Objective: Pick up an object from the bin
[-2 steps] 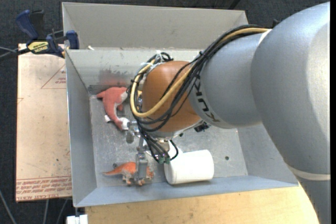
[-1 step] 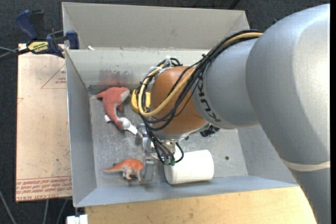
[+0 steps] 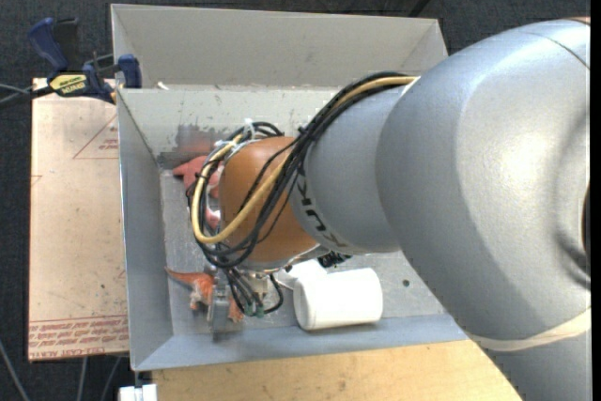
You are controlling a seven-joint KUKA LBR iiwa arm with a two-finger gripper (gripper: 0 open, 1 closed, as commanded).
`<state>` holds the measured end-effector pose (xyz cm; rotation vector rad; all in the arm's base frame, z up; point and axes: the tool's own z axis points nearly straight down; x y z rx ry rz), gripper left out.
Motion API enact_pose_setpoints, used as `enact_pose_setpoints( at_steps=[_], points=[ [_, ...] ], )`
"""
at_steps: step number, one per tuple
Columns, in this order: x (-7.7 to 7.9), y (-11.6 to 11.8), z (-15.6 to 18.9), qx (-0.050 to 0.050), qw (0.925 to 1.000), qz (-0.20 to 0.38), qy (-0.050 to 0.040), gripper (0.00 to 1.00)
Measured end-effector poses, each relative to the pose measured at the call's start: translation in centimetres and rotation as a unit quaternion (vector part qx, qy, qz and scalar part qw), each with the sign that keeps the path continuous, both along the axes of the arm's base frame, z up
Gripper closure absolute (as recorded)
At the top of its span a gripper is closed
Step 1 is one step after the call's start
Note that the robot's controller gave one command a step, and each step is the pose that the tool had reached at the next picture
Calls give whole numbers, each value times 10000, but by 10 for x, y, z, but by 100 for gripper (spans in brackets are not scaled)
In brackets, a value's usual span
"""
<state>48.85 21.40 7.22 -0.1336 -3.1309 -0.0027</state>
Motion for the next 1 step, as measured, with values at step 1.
enact_pose_setpoints(
  at_steps=[1],
  points=[
    [0, 0, 0, 1, 10000, -1, 0, 100]
  ],
)
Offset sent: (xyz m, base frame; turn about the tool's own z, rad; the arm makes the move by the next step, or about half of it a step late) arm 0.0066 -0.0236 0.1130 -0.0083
